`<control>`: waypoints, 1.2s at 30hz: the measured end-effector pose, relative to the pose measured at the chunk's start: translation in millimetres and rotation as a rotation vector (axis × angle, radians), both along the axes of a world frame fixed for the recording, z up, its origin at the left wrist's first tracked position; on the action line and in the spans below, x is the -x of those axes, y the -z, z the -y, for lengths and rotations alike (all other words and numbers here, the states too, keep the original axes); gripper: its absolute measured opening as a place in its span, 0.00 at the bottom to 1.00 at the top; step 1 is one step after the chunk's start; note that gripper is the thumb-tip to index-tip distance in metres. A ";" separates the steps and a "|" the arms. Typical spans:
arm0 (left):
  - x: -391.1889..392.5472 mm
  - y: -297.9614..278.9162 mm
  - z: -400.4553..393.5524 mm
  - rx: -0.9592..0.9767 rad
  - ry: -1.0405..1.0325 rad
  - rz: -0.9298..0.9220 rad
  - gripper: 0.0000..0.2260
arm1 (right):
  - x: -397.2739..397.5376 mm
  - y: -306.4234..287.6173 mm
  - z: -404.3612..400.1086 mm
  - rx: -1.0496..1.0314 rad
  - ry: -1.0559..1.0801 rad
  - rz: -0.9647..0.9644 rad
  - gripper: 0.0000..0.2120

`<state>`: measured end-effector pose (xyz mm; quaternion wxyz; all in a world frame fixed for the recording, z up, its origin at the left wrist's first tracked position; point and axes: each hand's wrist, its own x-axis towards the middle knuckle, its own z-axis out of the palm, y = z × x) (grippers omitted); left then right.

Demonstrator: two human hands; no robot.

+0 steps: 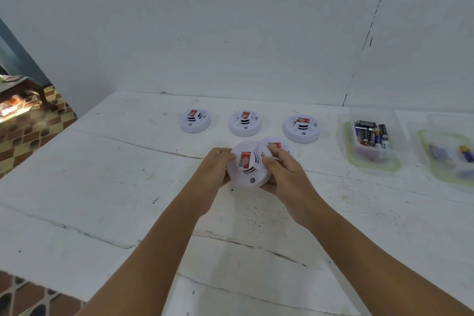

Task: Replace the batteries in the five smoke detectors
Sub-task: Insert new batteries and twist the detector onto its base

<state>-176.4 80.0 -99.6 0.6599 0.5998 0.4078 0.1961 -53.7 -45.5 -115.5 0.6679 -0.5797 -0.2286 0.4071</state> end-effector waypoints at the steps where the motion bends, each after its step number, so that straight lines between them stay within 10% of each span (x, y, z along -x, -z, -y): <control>1: 2.4 1.3 0.3 0.021 0.011 0.002 0.09 | 0.2 2.2 0.9 -0.001 0.013 -0.024 0.11; 12: 11.7 27.3 -2.3 -0.209 0.106 0.031 0.12 | -11.4 24.6 16.5 0.228 -0.152 0.736 0.20; 36: 20.9 51.6 11.0 -0.757 0.075 -0.047 0.17 | -6.9 45.1 17.5 0.240 -0.141 0.910 0.42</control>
